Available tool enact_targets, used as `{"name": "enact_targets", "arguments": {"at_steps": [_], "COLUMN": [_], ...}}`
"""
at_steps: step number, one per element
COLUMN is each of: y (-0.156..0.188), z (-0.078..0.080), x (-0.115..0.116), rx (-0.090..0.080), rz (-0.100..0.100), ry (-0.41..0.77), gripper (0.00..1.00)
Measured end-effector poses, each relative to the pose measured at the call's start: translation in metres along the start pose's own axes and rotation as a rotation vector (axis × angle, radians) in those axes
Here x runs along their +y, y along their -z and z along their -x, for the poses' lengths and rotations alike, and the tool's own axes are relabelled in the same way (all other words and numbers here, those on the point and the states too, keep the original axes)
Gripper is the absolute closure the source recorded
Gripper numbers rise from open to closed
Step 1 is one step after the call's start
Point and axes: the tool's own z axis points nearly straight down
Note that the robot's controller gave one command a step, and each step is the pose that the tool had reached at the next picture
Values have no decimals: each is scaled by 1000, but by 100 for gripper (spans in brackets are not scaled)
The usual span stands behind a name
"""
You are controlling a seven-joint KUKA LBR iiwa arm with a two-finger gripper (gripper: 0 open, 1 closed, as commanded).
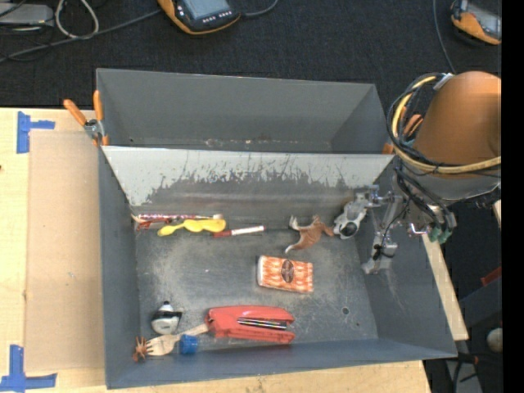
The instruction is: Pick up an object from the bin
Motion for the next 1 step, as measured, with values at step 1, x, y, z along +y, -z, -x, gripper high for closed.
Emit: {"name": "enact_targets", "arguments": {"at_steps": [1], "y": [4], "z": [1], "x": [0], "rx": [-7], "rz": [-1], "ry": [2], "gripper": [0]}}
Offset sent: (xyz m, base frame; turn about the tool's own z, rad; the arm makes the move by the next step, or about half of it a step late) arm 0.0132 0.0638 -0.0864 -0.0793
